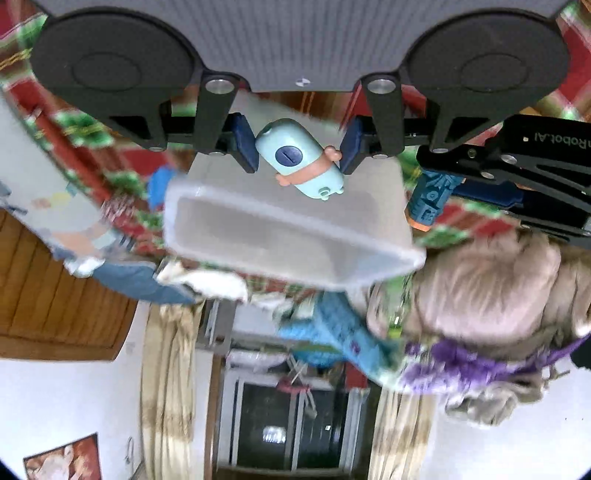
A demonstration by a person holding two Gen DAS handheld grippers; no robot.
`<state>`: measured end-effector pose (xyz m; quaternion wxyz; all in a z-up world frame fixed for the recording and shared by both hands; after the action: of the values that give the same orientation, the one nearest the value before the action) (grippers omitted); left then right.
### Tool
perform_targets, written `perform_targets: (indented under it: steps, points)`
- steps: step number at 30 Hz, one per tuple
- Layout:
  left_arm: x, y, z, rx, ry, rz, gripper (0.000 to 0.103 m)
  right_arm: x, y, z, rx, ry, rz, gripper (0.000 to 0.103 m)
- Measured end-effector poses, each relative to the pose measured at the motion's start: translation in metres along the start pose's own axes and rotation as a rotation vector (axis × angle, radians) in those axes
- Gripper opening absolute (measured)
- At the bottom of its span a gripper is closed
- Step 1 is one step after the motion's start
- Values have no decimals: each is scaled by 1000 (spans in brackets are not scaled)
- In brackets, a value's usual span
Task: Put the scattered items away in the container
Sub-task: 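Carry the gun and pale blue toy over the container and release both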
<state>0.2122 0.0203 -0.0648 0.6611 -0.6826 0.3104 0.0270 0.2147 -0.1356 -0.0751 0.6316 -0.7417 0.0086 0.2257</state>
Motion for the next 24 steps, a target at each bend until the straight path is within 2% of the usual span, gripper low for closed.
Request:
perform_targets:
  steps: [8,14,19,24]
  points:
    - [2,-50,-1,10,-22,-85,38,13,-38,-13,-5,37,-46,52]
    - [21,-81,-1,33,-51,-119,38,41,-47,-23,0,33,-22,52]
    - [61,-89,10,47,-114,-87,38,66,-40,-31,55,23,28,52]
    - [96,-76,22,22,-127,-19,38,82,-23,-39,101,18,79,52]
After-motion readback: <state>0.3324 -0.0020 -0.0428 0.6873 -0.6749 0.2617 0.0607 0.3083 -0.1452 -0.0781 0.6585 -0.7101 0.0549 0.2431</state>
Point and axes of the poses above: each gripper's, at about its wrist camera, not at the fingertips, and x roughly the way its jaws point, z to its left, y to its underside, the point moved 3 cm from there along x, roughly the way its jaws point, and after that the axes turned 3 degrees about -z, right-handed, at the moved point
